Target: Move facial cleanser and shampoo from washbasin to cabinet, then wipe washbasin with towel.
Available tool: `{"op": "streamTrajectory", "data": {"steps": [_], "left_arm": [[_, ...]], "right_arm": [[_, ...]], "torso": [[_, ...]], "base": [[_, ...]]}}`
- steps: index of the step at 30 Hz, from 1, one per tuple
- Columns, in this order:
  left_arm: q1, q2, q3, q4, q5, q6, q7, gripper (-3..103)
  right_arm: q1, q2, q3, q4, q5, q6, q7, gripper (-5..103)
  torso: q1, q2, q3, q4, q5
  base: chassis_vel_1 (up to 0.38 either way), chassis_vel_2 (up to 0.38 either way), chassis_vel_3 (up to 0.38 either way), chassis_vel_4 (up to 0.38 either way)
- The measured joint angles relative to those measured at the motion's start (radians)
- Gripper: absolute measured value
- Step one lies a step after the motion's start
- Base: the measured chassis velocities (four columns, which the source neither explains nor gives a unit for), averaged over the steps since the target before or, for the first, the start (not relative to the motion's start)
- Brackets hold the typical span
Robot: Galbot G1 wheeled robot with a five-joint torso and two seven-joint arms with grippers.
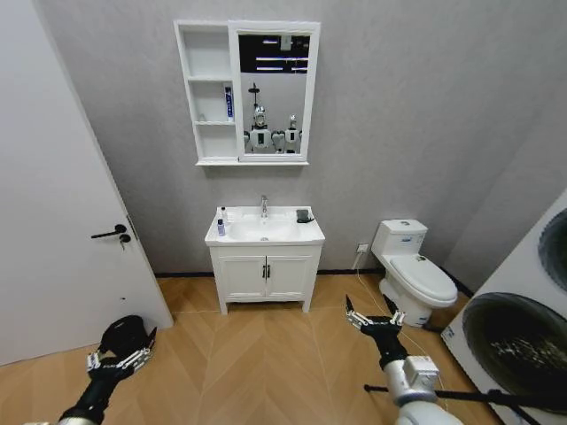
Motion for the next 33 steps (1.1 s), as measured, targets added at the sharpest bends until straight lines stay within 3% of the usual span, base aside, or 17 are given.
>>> {"op": "streamTrajectory", "data": {"steps": [6, 15, 21, 33], "left_arm": [[-0.016, 0.002, -0.006, -0.008, 0.004, 0.036, 0.006, 100], [-0.050, -0.004, -0.006, -0.029, 0.014, 0.062, -0.056, 100], [-0.063, -0.004, 0.006, -0.035, 0.038, 0.064, -0.098, 100], [-0.055, -0.019, 0.004, -0.052, 0.055, 0.063, -0.099, 100]], "right_arm": [[0.000, -0.002, 0.004, 0.000, 0.004, -0.007, 0.002, 100], [0.004, -0.013, 0.008, 0.001, 0.010, -0.022, 0.001, 100], [-0.004, -0.015, 0.015, 0.004, 0.010, -0.023, -0.001, 100], [-0.007, -0.015, 0.016, -0.003, 0.006, -0.020, -0.006, 100]], "torso": [[0.000, 0.000, 0.000, 0.0001, 0.0000], [0.000, 0.000, 0.000, 0.0002, 0.0001], [0.000, 0.000, 0.000, 0.0002, 0.0001], [0.000, 0.000, 0.000, 0.0001, 0.0001]], "base": [[0.000, 0.000, 0.000, 0.000], [0.000, 0.000, 0.000, 0.000], [0.000, 0.000, 0.000, 0.000], [0.000, 0.000, 0.000, 0.000]]}}
